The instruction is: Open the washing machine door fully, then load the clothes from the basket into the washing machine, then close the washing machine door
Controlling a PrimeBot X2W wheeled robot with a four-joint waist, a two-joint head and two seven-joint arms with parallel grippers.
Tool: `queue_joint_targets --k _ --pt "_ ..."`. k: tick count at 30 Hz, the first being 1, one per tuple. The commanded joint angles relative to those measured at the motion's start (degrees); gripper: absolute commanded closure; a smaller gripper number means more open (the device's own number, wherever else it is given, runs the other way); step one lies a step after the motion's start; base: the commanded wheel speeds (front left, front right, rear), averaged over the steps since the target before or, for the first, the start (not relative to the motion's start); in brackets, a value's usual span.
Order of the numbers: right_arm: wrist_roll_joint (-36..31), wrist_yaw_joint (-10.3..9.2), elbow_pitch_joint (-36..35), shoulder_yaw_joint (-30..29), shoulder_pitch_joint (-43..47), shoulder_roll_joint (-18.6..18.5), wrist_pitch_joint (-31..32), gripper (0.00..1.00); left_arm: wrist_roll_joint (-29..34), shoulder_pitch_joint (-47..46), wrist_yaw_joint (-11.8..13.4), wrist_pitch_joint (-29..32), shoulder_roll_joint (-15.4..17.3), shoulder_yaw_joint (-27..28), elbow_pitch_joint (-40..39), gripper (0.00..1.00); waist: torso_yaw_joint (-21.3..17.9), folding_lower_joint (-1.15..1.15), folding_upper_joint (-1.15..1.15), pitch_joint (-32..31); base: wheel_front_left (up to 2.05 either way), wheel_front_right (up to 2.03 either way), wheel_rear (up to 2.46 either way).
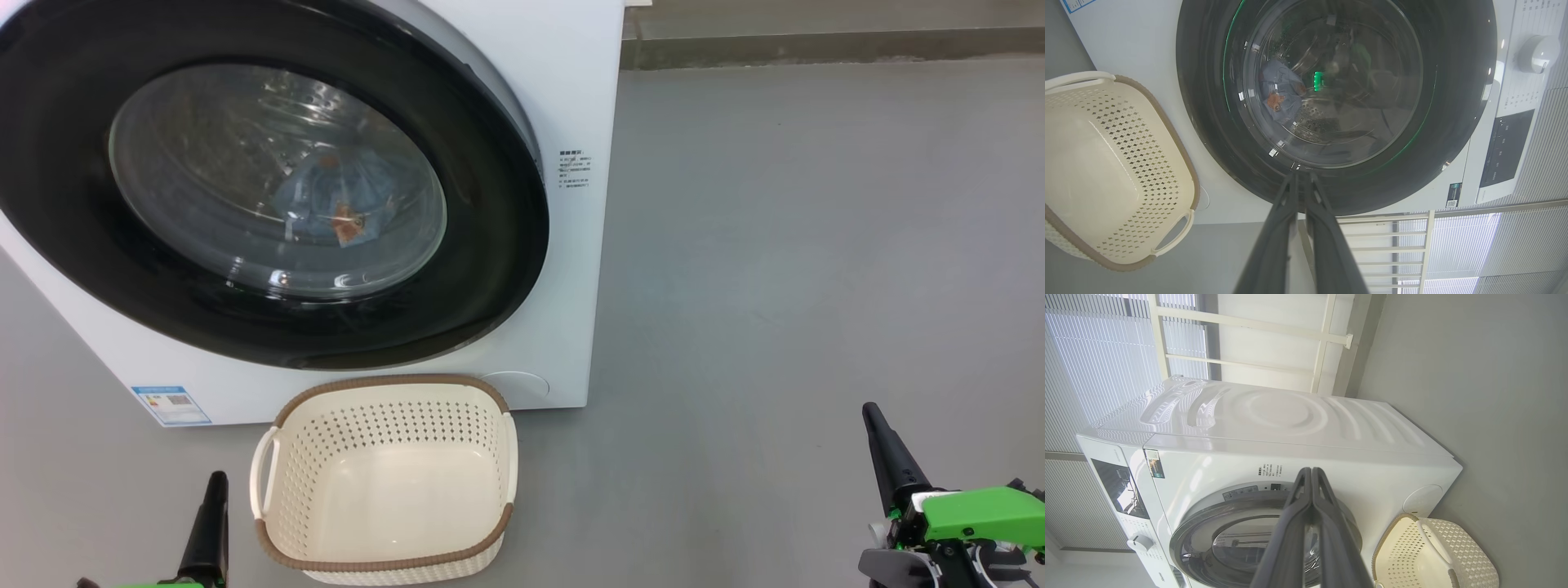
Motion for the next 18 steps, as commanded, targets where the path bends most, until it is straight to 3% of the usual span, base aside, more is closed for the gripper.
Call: queue_joint_targets --k 1,10,18 --pt "1.35 0.02 -1.77 0.86 -2.64 -0.28 0.43 1.0 -1.43 -2.83 0.02 0.39 0.59 1.84 -1.87 1.0 0.04 0.0 0.0 0.0 0.0 0.0 0.0" --pt "6.41 0.01 -2.08 -0.18 -2.99 0.06 1.94 1.0 -6.68 -3.56 0.02 1.9 0.11 2.05 -2.17 1.0 0.49 0.0 0.0 0.01 0.0 0.0 0.0" --pt "6.34 0.01 -2.07 -0.25 -3.0 0.11 2.0 1.0 -6.68 -3.56 0.02 1.89 0.11 2.04 -2.17 1.0 0.49 0.0 0.0 0.01 0.0 0.0 0.0"
